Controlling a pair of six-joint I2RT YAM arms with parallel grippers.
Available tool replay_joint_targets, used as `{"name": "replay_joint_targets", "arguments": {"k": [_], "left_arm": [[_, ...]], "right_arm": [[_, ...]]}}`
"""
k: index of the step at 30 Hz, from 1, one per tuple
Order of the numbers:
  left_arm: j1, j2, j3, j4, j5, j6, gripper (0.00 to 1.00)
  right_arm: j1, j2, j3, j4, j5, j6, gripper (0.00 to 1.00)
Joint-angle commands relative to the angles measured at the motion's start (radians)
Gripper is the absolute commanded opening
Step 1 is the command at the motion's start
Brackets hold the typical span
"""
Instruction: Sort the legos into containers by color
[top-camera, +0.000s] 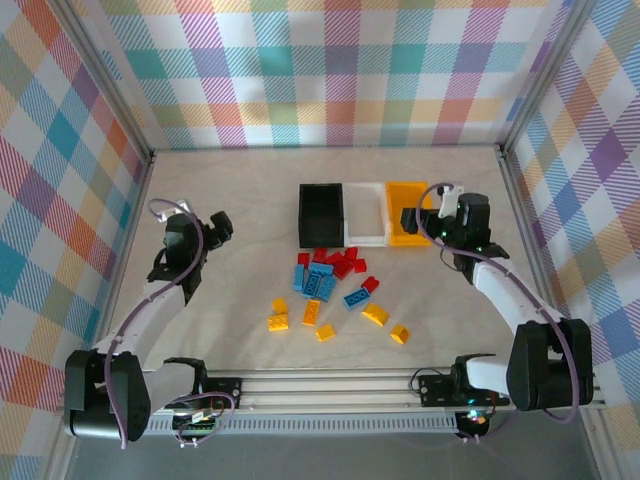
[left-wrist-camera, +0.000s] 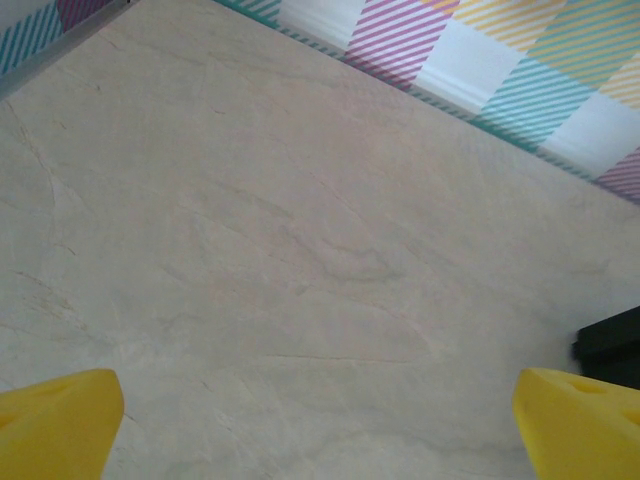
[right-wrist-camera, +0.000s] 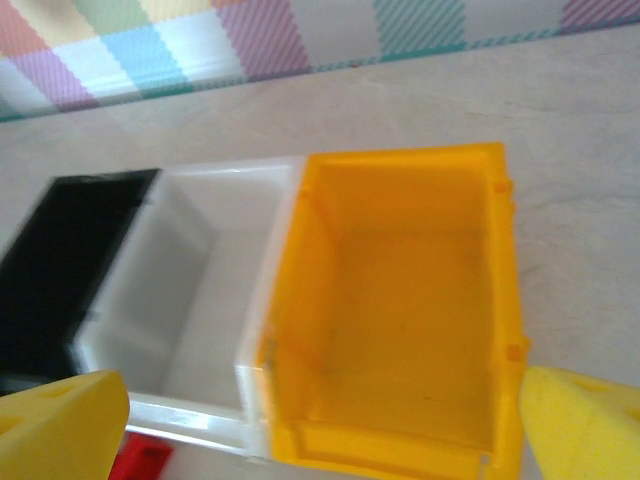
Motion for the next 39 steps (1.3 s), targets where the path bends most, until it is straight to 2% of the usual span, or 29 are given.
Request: {"name": "replay_joint_targets", "arguments": {"k": [1,5,8,10,15,20,23,28,39], "left_arm": [[-0.018,-0.019,0.079,-0.144,0.048,-0.109,1.00],[-0.107,-0.034,0.130,-0.201,0.061,-0.110,1.00],[-0.207,-0.036,0.158,-0.237,0.066,-0.101,1.00],[-0.284,-0.030,0.172,-0.271,0.042,-0.094,1.00],[-0.443,-0.002,0.161,-0.269,0.052,-0.104,1.00],[-0.564,0.037,0.177,-0.292,0.041,-0.086,1.00],[-0.590,0.055,0.173,-0.286,0.067,-0.095,1.00],[-0.626,0.060,0.138,-0.262,0.079,-0.115,1.00],[-0.637,0.021,0.101,-0.268,0.066,-0.129,1.00]], "right_arm": [[0.037,-0.040,0.059,-0.191,-0.087,0.091,1.00],[0.116,-0.039,0.113,-0.410,-0.056,0.104,1.00],[0.128,-0.029,0.116,-0.530,-0.109,0.178,1.00],[0.156,-0.035,0.090,-0.571,-0.116,0.198,1.00],[0.257,-0.039,0.032,-0.636,-0.038,0.214,0.99],[0.346,-0.032,-0.027,-0.637,-0.025,0.252,0.96],[0.389,-0.040,-0.044,-0.644,-0.004,0.254,0.96],[0.410,-0.028,-0.051,-0.658,-0.043,0.215,0.94],[0.419,0.047,-0.098,-0.513,-0.127,0.187,0.95]]}}
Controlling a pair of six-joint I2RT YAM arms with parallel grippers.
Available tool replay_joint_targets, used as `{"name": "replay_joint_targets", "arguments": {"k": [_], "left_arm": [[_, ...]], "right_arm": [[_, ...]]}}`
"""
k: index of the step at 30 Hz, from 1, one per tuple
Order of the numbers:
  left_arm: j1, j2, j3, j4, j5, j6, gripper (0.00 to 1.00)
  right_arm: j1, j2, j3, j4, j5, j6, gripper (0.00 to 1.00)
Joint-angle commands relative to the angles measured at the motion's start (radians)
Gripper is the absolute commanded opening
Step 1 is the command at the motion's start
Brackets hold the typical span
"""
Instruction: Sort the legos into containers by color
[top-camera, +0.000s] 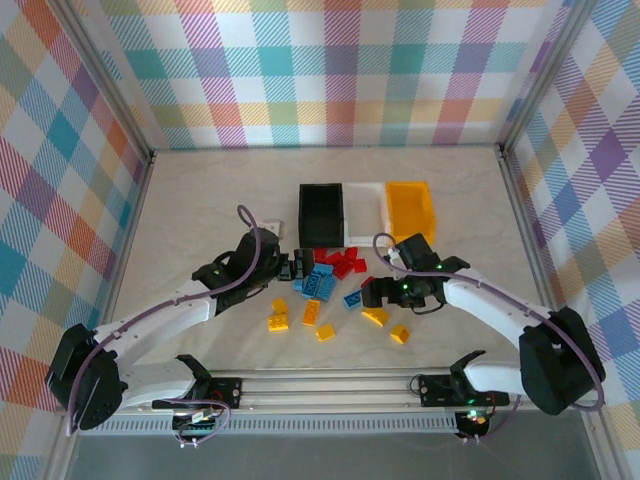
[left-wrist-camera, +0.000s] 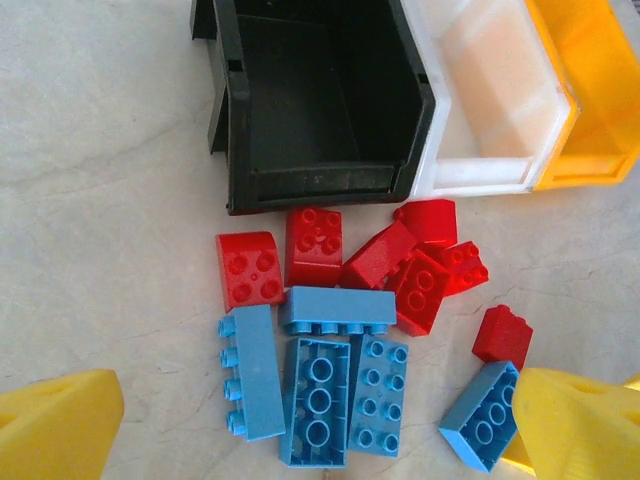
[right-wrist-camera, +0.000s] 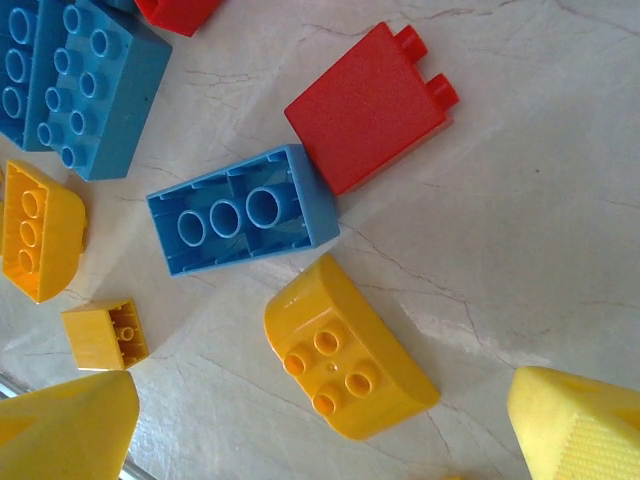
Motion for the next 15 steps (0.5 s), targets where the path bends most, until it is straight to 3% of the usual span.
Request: {"name": "replay_joint_targets", "arguments": {"k": [1,15], "left_arm": [[-0.008,-0.032,-0.022,-0.007,-0.006,-0.020,1.00],[-0.009,-0.009,-0.021,-0.017,-0.006,-0.022,1.00]], "right_arm": [[0.007,0.039,-0.017,0.070,-0.049,-0.025,0.96],[0.012,0.149,-0.016,0.121,-0.090,-0.050,0.96]]}}
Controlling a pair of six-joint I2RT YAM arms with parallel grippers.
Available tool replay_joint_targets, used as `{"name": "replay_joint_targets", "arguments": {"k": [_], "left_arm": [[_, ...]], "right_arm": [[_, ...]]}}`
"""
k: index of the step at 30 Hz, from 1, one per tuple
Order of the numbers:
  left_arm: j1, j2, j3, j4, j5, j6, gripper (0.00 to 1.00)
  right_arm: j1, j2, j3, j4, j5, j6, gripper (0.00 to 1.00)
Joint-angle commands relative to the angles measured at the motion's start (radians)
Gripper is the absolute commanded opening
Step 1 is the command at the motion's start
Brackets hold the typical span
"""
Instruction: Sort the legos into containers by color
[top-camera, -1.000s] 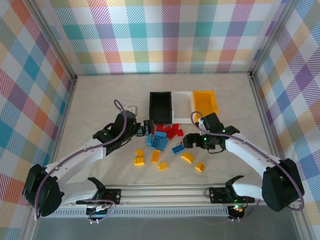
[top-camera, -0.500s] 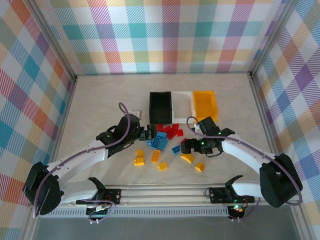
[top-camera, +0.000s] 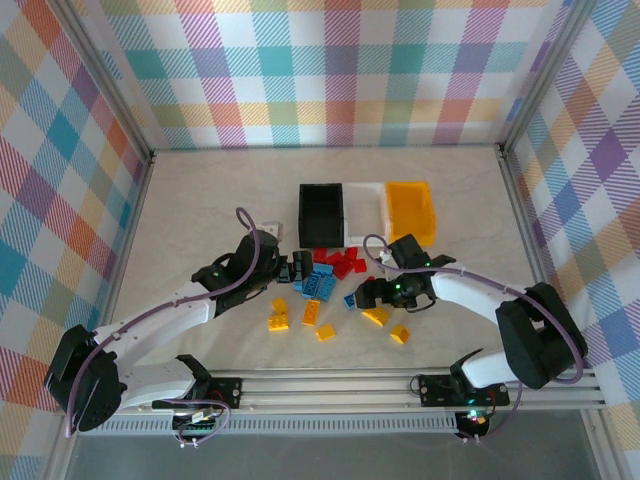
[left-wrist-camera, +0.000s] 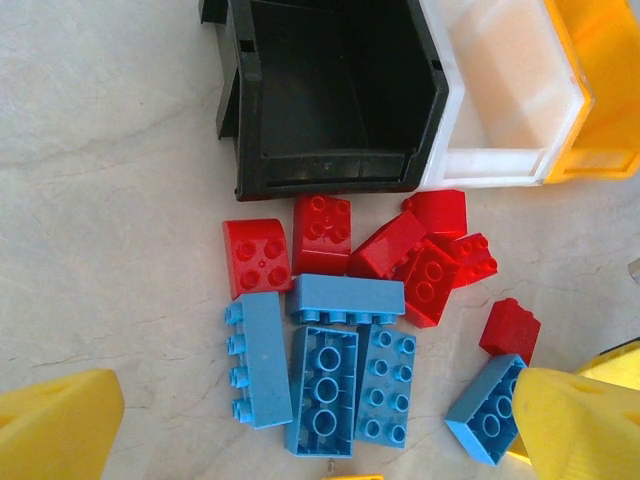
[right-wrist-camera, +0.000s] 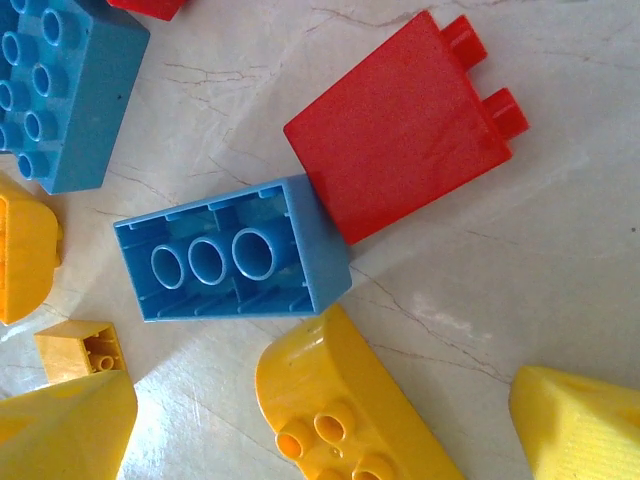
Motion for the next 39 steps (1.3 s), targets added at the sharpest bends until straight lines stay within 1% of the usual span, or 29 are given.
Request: {"name": "replay_joint_targets", "arguments": {"k": [1,7,13,19,25,28,33,34,39], "left_arm": [[-0.009,-0.002,-0.006,-0.018,-0.008,-0.008,1.00],[-0.007,-0.004,-0.006,-0.030,-0.018,-0.008,1.00],[-0.008,-0.006,-0.010,-0.035,-0.019,-0.009,1.00],[-0.008,-0.020,-0.022,-0.034,-0.025,-0.014,1.00],[-0.009,-0.048,-0.032,-0.054,-0.037,-0.013,1.00],[-0.009,-0.064,-0.039,-0.057,-0.041,-0.013,1.00],[-0.008,-0.084,-0.042,-0.057,-0.047,-0.010,1.00],[-0.008,-0.089,-0.045,-0.086,-0.049,-0.010,1.00],[-0.008,-0.103,-0.053,-0.091,-0.059,-0.009,1.00]], "right_arm": [[0.009,0.015,-0.010,0.009,-0.041,-0.025,0.96],[0.038,0.012,-0.016,-0.009,-0.051,-0.009,0.95],[0.090,-0.028,-0.032,-0.037,-0.016,0.029,0.92],[0.159,-0.022,-0.015,-0.072,0.038,0.055,0.87],[0.237,-0.020,0.022,-0.122,0.172,0.096,0.82],[0.276,0.013,0.048,-0.150,0.254,0.112,0.77],[0.327,0.065,0.080,-0.184,0.370,0.132,0.73],[0.334,0.070,0.081,-0.185,0.389,0.137,0.71],[0.348,0.097,0.091,-0.185,0.442,0.151,0.61]]}}
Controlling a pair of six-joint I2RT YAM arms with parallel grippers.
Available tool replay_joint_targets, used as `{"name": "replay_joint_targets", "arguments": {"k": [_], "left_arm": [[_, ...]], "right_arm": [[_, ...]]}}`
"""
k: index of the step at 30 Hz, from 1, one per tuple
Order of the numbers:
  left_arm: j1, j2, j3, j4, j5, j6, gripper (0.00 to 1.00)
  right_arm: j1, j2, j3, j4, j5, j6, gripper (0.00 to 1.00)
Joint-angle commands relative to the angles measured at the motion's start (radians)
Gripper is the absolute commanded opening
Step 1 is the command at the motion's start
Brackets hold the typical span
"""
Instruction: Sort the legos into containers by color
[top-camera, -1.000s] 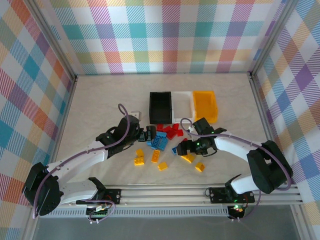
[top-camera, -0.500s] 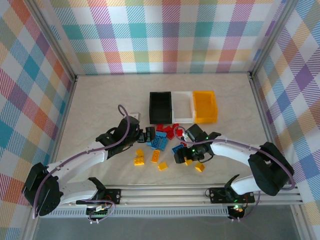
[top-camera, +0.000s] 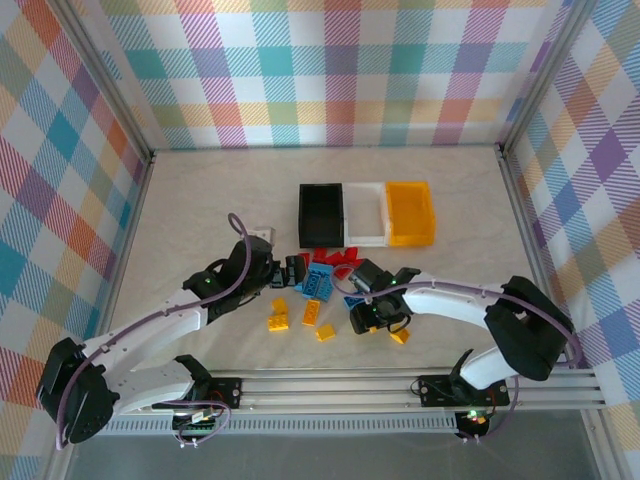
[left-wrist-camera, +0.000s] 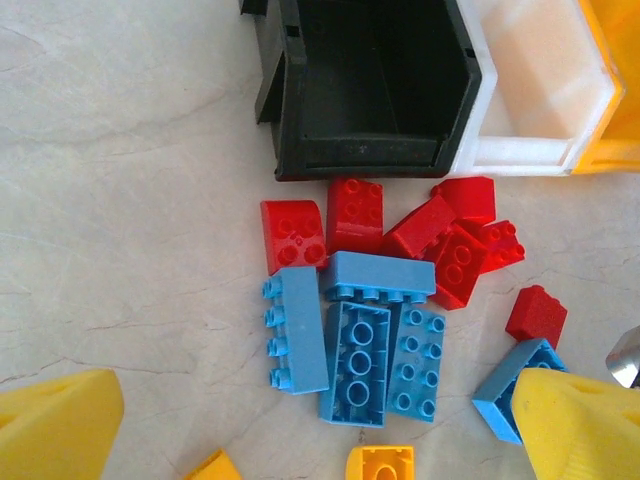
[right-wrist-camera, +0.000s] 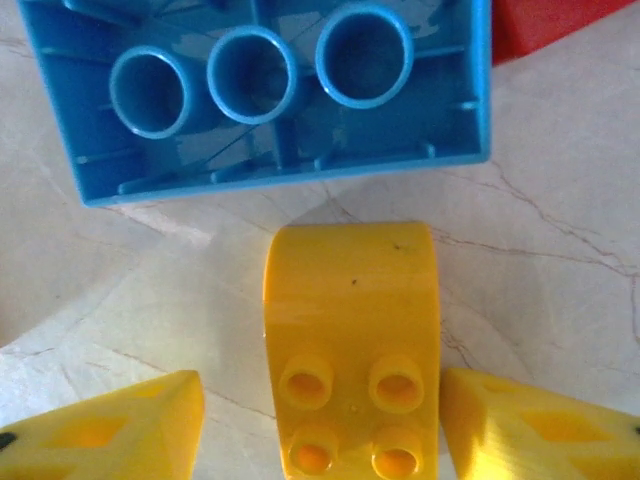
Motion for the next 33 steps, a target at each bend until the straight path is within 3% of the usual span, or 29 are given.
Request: {"name": "replay_joint_targets", "arguments": {"k": [1,13,19,33], "left_arm": [[-0.008,-0.024,-0.016,-0.027,-0.027,-0.005,1.00],[-0.009,-0.033,-0.027,-0.035,-0.040,-0.006,1.00],[-0.007,-0.032,-0.028,-0.040,-0.044,-0.007,1.00],[-0.007,-0.028,-0.018,-0.044,-0.044,-0.005,1.00]], "right_arm": [[0.008,0.032,0.023,-0.035,0.078,0.028,0.59],[0.014,0.051,0.031,-0.033,0.119,0.039,0.48],[0.014,0.039,0.029,-0.031,0.129,0.042,0.35],[0.014,-0.086,0.052,-0.107,0.183,0.041,0.34]]}}
